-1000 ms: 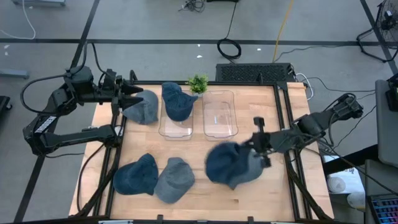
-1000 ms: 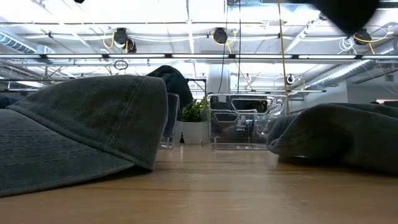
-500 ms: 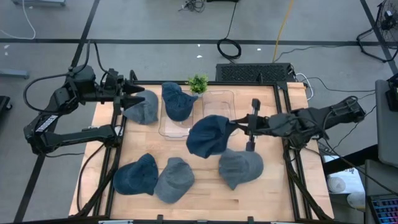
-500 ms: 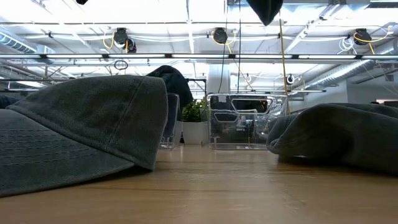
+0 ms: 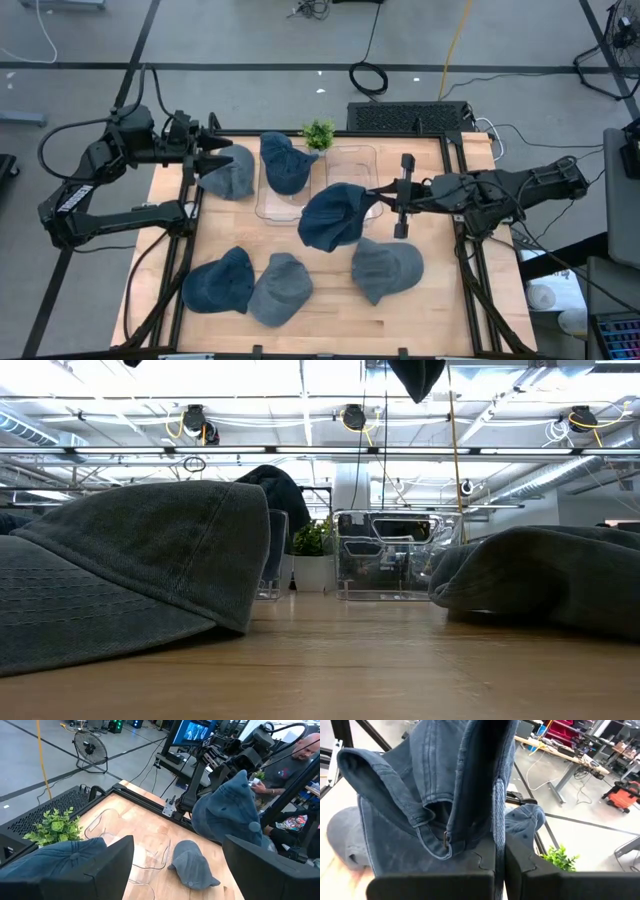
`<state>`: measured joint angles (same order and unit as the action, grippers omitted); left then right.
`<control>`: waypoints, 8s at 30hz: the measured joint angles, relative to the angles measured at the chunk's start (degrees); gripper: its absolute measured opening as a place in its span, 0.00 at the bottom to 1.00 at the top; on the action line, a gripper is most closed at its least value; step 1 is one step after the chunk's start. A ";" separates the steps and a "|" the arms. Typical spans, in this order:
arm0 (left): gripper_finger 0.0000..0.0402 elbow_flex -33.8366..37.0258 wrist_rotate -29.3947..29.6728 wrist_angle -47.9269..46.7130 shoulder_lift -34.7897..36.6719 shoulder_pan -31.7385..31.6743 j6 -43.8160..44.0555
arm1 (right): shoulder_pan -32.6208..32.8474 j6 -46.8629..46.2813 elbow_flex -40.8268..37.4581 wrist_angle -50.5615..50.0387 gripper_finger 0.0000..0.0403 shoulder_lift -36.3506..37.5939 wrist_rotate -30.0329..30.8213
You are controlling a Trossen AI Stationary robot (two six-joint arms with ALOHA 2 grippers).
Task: Pick & Place hat
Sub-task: Put the right blue cap into the left transparent bin
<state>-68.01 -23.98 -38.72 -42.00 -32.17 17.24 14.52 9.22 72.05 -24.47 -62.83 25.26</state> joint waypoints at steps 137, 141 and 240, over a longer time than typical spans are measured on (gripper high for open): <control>0.02 -29.92 0.09 0.02 -35.45 13.24 -3.22 | -18.53 8.98 38.07 -17.33 0.04 -16.02 -8.95; 0.01 -29.92 0.19 0.00 -33.74 12.51 -9.37 | -18.51 3.44 38.07 -18.03 0.07 -16.02 -9.23; 0.38 -29.92 23.80 13.26 -31.21 18.81 -27.15 | -8.09 0.88 20.09 19.97 0.00 -20.51 9.45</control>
<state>-97.93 -0.19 -25.46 -73.21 -13.37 -9.92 6.44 10.11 92.14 -4.50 -83.34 34.71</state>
